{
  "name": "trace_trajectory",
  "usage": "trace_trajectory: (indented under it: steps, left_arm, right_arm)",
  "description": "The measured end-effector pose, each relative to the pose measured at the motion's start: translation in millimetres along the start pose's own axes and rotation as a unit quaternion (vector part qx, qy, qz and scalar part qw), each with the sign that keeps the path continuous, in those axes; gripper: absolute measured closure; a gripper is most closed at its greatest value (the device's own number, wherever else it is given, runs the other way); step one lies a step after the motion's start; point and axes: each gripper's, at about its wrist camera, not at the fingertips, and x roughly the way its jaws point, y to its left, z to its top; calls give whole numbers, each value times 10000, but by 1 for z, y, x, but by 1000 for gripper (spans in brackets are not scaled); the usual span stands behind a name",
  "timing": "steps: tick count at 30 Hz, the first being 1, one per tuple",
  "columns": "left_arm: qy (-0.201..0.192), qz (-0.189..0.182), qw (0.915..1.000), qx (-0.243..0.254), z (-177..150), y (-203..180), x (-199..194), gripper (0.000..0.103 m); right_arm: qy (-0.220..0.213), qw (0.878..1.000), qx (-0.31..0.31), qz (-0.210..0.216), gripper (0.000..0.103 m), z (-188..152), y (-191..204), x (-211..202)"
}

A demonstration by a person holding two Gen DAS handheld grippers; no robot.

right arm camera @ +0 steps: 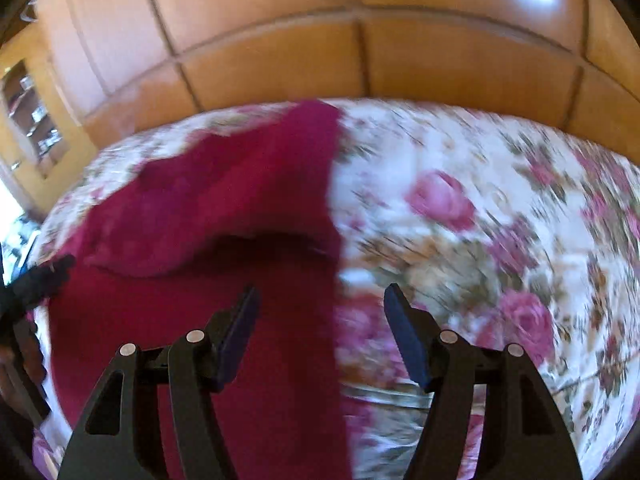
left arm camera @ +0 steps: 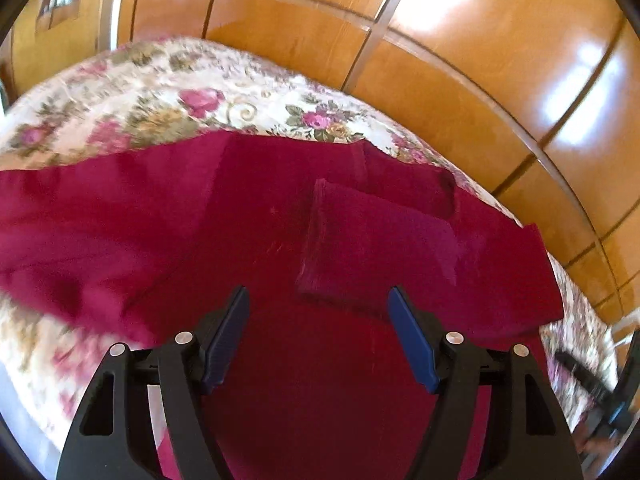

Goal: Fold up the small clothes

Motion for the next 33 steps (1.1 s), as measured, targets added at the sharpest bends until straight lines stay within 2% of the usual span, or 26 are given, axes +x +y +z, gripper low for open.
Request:
trace_trajectory:
  steps: [2, 3, 4, 5, 6, 7, 8, 10, 12, 13, 15, 18, 19, 21, 25, 29, 32, 33]
  left_arm:
    - [102, -64, 9998, -144, 9, 2, 16, 34]
    - [152, -128, 9995, -239, 12, 2, 24, 39]
    - [215, -233, 9991, -280, 13, 1, 29, 58]
    - [336, -297, 9986, -294, 14, -2, 35, 71]
    - [360, -246, 9987, -259, 15, -5, 39, 81]
    - [312, -230, 9991, -198, 17, -8, 38, 96]
    - [158, -266, 9993, -188, 20, -9, 31, 96]
    - [-186, -474, 9980, -362, 26, -4, 9, 96]
    - [-481, -389, 9971, -450, 27, 4, -12, 96]
    - [-574, -179, 9976, -341, 25, 6, -18, 97]
    - [-562, 271, 9980, -63, 19, 7, -18, 96]
    - [-234, 653, 9975, 107, 9, 11, 1, 96]
    - [-190, 667, 9975, 96, 6, 12, 4, 96]
    - [-210, 738, 9969, 146, 0, 12, 5, 96]
    - [-376, 1004, 9936, 349, -6, 4, 3, 92]
    - [-469, 1316, 9886, 554, -9, -3, 2, 92]
    - [-536, 1558, 9837, 721, -12, -6, 6, 92]
    - [-536, 1593, 9829, 750, -12, -7, 8, 92]
  right_arm:
    - [33, 10000, 35, -77, 38, 2, -4, 8]
    - [27, 9999, 52, -99, 38, 6, -3, 14]
    - [3, 9999, 64, -133, 38, 11, -1, 20]
    - [-30, 9998, 94, -172, 38, 17, 0, 27]
    - [-68, 9997, 150, -193, 38, 23, 1, 33]
    - [-105, 9996, 197, -196, 39, 27, -1, 36]
    - [-161, 9993, 257, -213, 41, 33, -1, 39]
    - [-302, 9983, 430, -246, 52, 43, -1, 42]
    - [-223, 9988, 382, -219, 53, 43, -3, 45]
    - [-111, 9991, 275, -293, 54, 41, -3, 48]
    - [95, 9994, 79, -317, 54, 29, -5, 51]
    - [123, 9993, -152, -315, 50, 19, -7, 33]
    - [98, 9991, -206, -345, 49, 19, -7, 25]
    - [-100, 9986, -391, -338, 47, 21, -2, 5]
    - [-501, 9965, -670, 64, 36, 40, 30, -14]
    - [-520, 9934, -1014, 148, 32, 58, 74, 14]
    - [-227, 9926, -1194, -50, 32, 61, 99, 57]
    - [-110, 9919, -1247, -196, 28, 58, 103, 73]
